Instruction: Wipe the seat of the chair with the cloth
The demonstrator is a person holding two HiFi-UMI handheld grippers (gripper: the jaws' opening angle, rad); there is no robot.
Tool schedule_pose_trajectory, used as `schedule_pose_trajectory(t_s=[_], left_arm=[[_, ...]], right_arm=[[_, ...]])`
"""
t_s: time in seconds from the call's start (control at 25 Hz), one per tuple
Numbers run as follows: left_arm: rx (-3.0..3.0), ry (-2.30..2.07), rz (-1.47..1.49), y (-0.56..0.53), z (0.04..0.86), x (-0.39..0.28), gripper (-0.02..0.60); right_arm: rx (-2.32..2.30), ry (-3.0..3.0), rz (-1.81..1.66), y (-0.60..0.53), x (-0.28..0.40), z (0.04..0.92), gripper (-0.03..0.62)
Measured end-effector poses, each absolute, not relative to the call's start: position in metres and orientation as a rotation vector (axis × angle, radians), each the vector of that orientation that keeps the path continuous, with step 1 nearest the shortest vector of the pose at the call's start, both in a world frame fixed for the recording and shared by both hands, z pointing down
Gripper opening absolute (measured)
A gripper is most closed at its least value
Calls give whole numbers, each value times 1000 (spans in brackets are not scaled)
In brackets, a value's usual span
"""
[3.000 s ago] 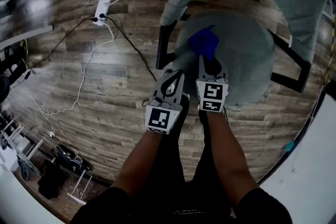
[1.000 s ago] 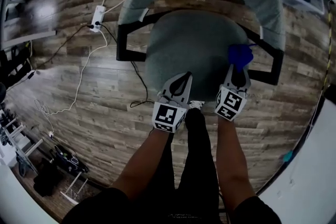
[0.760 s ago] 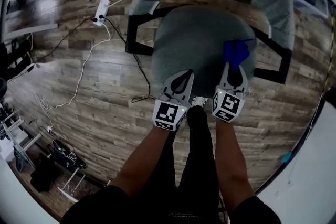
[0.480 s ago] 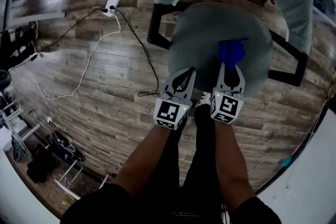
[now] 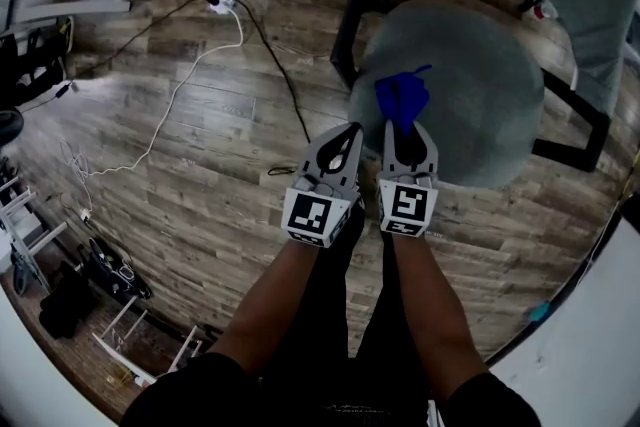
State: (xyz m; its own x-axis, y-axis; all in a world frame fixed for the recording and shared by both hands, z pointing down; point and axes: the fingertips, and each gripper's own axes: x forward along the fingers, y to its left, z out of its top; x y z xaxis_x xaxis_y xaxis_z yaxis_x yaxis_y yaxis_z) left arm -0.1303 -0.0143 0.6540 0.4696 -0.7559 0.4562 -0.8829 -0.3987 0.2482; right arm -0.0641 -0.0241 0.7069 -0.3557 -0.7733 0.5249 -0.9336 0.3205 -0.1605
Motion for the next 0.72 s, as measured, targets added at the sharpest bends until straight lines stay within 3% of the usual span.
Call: schedule_pose_trajectory(t_s=[0.36,0.72], left_arm=[[2243,-1372,401,-11,672,-158,2],[2264,-1321,445,-4,684,-149,2]], right_arm=[[1413,-2255,623,-8,-111,724,91],[1482,-2145,621,-2,-89,736,91]])
